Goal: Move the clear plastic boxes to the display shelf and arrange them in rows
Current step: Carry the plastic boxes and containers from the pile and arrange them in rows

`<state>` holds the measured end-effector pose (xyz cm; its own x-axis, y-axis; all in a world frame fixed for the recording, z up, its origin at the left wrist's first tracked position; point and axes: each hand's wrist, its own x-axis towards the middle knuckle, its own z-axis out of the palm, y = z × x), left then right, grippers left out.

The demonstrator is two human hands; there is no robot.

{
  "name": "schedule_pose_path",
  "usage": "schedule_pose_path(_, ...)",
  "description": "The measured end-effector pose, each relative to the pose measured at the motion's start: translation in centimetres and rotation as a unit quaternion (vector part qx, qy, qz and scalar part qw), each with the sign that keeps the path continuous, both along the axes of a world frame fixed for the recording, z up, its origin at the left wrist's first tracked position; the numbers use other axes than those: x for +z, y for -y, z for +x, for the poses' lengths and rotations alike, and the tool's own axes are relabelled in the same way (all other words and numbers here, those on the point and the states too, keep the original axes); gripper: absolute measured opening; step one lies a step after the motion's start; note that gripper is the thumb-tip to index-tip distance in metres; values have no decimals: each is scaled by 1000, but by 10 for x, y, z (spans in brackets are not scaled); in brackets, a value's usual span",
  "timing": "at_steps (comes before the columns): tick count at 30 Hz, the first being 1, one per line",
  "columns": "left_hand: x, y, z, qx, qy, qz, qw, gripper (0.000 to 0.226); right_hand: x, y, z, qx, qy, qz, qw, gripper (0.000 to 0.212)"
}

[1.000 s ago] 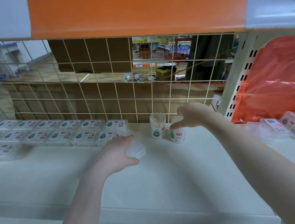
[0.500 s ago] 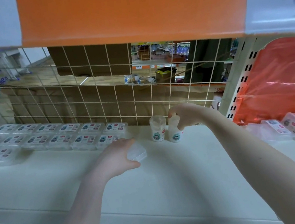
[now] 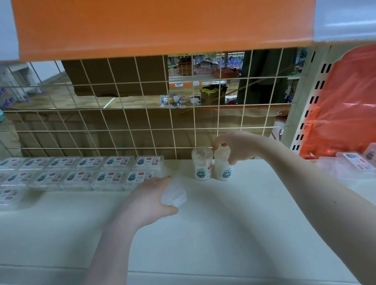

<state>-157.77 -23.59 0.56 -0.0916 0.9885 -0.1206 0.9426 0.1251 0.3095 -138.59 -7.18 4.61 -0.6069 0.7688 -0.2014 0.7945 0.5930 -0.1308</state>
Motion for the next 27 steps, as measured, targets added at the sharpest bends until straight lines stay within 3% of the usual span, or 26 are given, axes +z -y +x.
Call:
schedule_pose_path(12, 1, 0, 3, -1, -3, -7, 1000, 79, -10, -8, 8, -6, -63, 7, 998, 53)
schedule_pose_path(20, -1, 0, 5, 12, 5, -11, 1000, 79, -18, -6, 13, -10, -87, 23, 996, 61)
schedule_pose_path(27, 0, 11, 10, 42, -2, -11, 999, 78, -26, 18, 29, -18, -180, 101, 978, 45)
